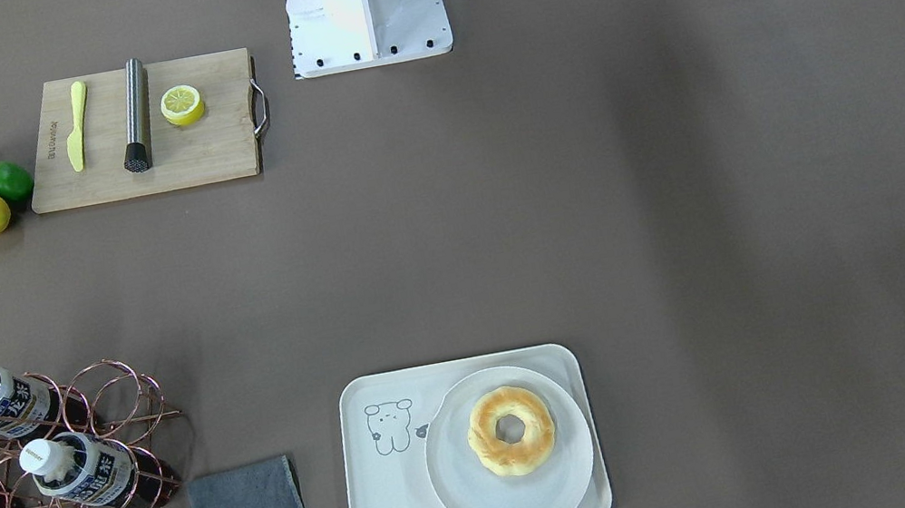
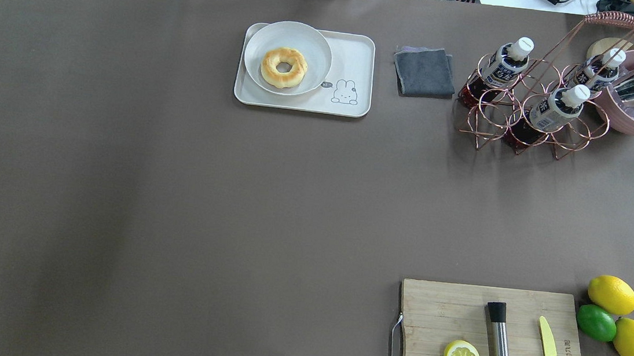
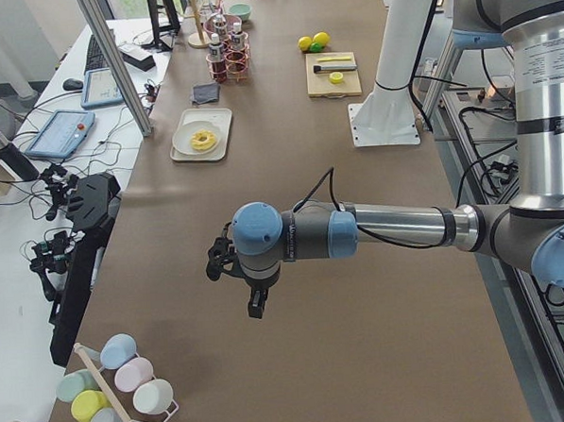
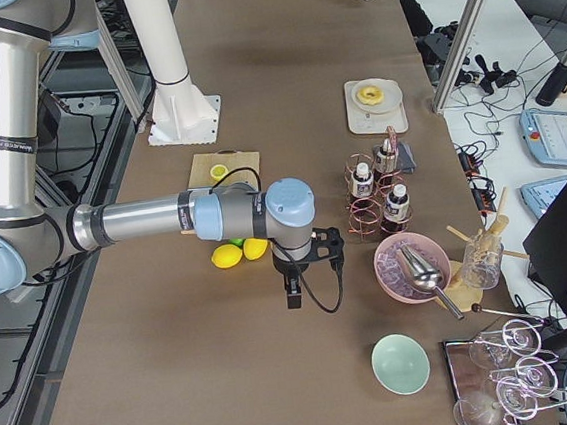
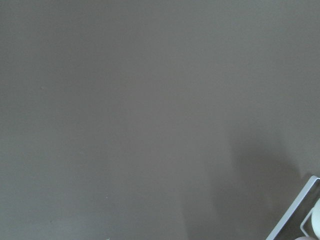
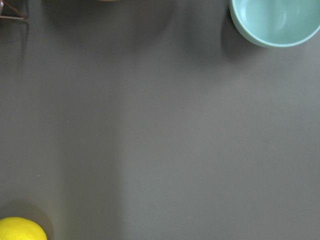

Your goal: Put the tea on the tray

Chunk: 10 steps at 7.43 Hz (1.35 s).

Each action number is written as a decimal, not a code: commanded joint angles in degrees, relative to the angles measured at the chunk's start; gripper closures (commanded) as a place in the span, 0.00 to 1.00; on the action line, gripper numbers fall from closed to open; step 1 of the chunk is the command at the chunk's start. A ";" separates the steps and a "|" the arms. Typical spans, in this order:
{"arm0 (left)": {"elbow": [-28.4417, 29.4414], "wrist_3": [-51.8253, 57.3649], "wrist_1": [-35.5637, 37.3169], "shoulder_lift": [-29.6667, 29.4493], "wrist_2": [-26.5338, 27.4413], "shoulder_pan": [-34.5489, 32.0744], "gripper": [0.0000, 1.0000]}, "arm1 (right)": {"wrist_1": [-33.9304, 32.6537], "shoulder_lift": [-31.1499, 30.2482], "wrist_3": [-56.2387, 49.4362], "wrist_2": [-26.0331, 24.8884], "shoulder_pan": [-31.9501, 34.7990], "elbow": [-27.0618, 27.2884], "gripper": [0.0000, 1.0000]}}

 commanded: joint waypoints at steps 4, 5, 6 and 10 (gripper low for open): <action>-1.62 -12.43 -14.11 -4.40 -3.43 3.45 0.02 | 1.09 13.84 17.28 -3.37 -12.91 8.13 0.00; -1.62 -12.11 -15.94 -4.32 -3.35 3.55 0.01 | 1.18 17.90 25.56 -4.09 -16.60 7.96 0.00; -1.45 -12.63 -18.65 -3.62 -3.35 3.99 0.01 | 1.36 21.16 31.04 -7.66 -20.55 7.61 0.00; -1.71 -12.55 -18.95 -3.53 -3.35 4.61 0.01 | 16.88 26.03 42.64 -11.73 -24.89 -2.49 0.01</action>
